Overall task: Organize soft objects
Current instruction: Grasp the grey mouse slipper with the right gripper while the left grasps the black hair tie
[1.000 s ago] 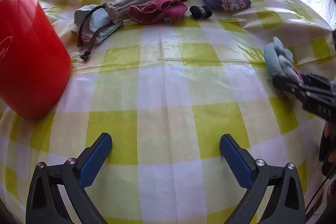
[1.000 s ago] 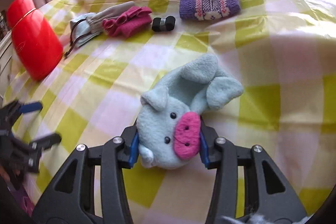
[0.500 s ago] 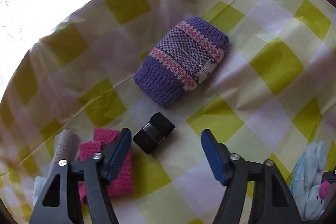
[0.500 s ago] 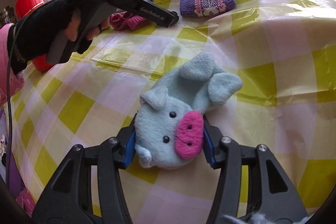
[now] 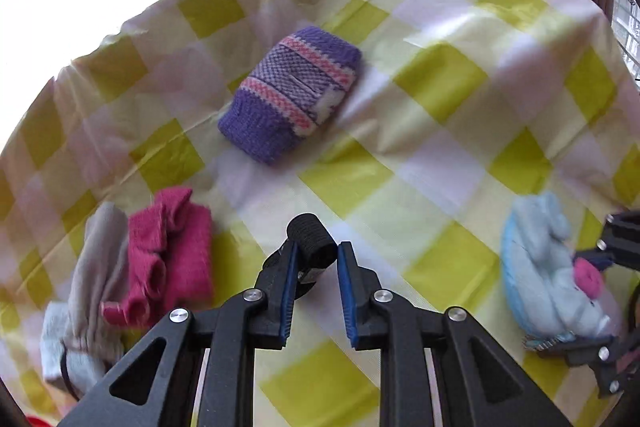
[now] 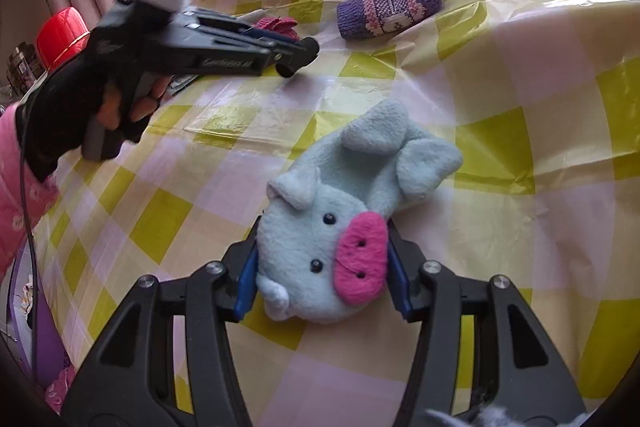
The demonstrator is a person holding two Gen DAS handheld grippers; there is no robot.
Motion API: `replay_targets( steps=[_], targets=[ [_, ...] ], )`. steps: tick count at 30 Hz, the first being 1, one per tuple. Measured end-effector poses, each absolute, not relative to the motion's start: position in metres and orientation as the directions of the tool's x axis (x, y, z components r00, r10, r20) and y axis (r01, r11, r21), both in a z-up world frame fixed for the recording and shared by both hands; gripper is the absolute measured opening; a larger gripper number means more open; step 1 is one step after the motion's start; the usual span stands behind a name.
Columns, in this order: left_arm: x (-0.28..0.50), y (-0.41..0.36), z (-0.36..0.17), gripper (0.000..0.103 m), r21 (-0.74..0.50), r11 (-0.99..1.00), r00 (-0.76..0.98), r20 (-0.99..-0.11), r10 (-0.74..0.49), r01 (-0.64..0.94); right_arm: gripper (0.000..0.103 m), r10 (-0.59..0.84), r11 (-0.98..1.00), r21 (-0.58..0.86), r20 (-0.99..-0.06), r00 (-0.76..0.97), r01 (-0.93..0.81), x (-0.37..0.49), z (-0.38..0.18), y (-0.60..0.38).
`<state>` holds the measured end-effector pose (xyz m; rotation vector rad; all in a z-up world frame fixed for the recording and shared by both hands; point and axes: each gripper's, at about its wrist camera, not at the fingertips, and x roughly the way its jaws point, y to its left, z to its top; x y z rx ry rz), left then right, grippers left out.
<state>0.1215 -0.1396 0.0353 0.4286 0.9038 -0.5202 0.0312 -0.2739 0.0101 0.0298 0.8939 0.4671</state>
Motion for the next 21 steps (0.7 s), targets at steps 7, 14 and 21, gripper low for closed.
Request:
replay_targets(
  steps=[7,14,21],
  targets=[
    [0.072,-0.131,0.035,0.048,0.204,0.769,0.552,-0.803,-0.223,0.606,0.058,0.412,0.897,0.229,-0.74,0.531,-0.378,0.029,0.012,-0.274],
    [0.09,-0.136,0.02,0.072,0.201,0.715,0.517,-0.817,-0.255,0.67,0.058,0.4,0.901,0.214,-0.745,0.534,-0.377,0.03,0.011,-0.273],
    [0.079,-0.114,0.013,0.044,0.071,0.796,0.502,-0.808,-0.307,0.601,0.058,0.399,0.902,0.213,-0.745,0.535,-0.376,0.029,0.012,-0.273]
  ],
)
